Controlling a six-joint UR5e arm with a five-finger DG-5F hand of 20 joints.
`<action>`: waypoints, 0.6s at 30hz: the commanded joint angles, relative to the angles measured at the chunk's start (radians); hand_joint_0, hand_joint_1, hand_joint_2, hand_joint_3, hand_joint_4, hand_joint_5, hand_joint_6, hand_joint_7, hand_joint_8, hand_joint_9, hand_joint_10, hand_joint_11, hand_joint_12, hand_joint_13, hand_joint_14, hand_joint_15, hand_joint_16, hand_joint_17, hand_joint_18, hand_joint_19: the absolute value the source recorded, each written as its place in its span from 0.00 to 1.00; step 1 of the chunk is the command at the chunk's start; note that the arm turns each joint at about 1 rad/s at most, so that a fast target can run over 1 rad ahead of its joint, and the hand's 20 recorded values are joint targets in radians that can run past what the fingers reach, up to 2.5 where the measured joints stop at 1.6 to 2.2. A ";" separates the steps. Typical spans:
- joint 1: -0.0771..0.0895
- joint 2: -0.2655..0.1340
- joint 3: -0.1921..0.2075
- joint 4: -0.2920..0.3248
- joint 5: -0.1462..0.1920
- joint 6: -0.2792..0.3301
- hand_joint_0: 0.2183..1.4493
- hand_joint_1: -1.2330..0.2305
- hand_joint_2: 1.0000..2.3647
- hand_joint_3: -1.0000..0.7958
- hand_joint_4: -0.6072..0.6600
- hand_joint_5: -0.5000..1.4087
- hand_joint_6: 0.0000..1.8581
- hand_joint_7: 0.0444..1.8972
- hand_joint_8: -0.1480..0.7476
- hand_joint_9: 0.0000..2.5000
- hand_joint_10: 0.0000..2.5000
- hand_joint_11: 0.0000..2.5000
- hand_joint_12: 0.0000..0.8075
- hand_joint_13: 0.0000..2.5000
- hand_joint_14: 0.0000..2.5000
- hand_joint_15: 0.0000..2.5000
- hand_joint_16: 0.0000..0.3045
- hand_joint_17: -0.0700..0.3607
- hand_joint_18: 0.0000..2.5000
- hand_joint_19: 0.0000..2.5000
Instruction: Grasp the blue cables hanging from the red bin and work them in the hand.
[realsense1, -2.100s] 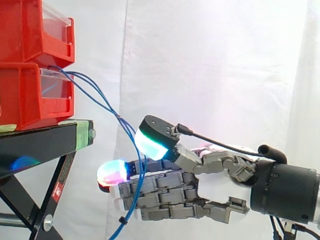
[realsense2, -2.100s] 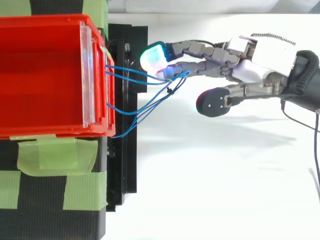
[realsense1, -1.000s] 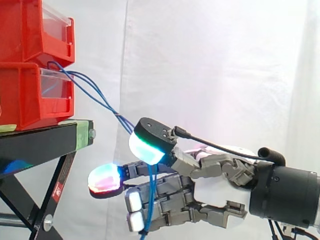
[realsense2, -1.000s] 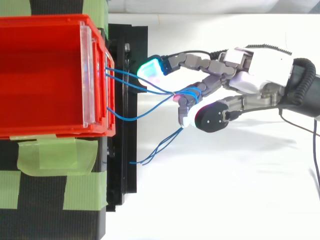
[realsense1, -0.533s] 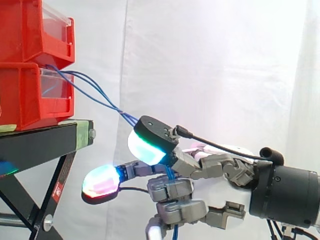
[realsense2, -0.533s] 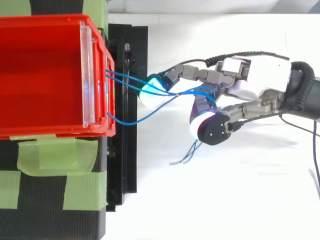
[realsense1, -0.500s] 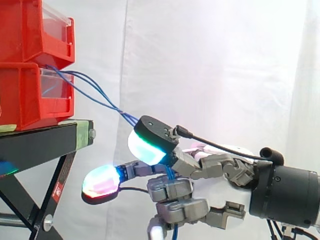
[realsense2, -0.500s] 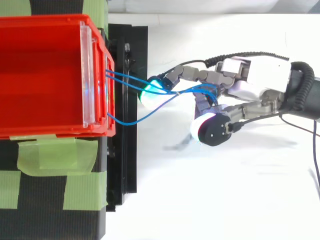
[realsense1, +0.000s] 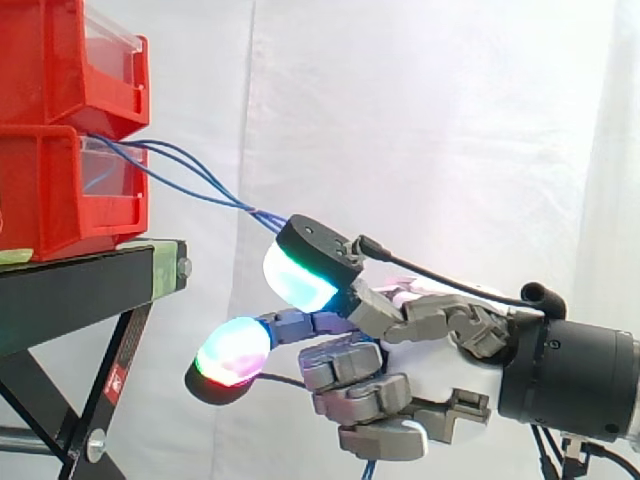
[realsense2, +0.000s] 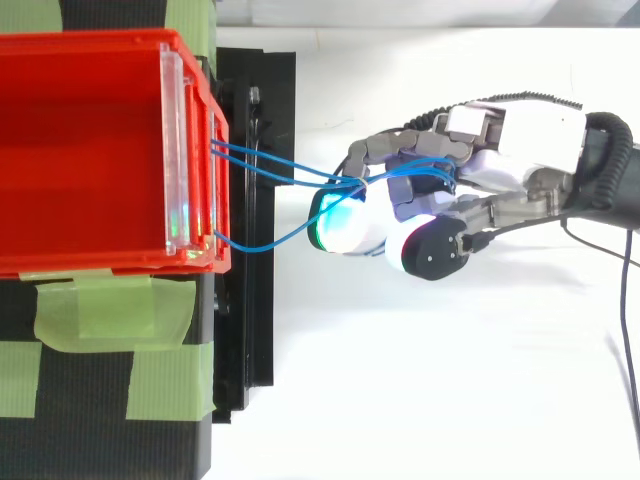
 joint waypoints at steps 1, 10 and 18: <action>-0.001 0.000 0.004 -0.001 0.005 0.016 0.48 0.46 0.00 0.03 0.73 0.31 0.27 0.60 0.70 0.28 1.00 1.00 0.78 0.51 1.00 0.74 0.24 0.55 0.74 0.41; -0.001 0.000 0.025 -0.064 0.010 0.015 0.46 0.46 0.00 0.02 0.71 0.41 0.21 0.68 0.86 0.58 1.00 1.00 0.94 0.77 1.00 0.79 0.73 0.55 0.98 0.22; 0.000 0.000 0.071 -0.245 0.005 0.012 0.44 0.46 0.00 0.00 0.72 0.39 0.25 0.67 0.91 0.68 1.00 1.00 0.93 0.83 1.00 0.79 0.73 0.55 1.00 0.23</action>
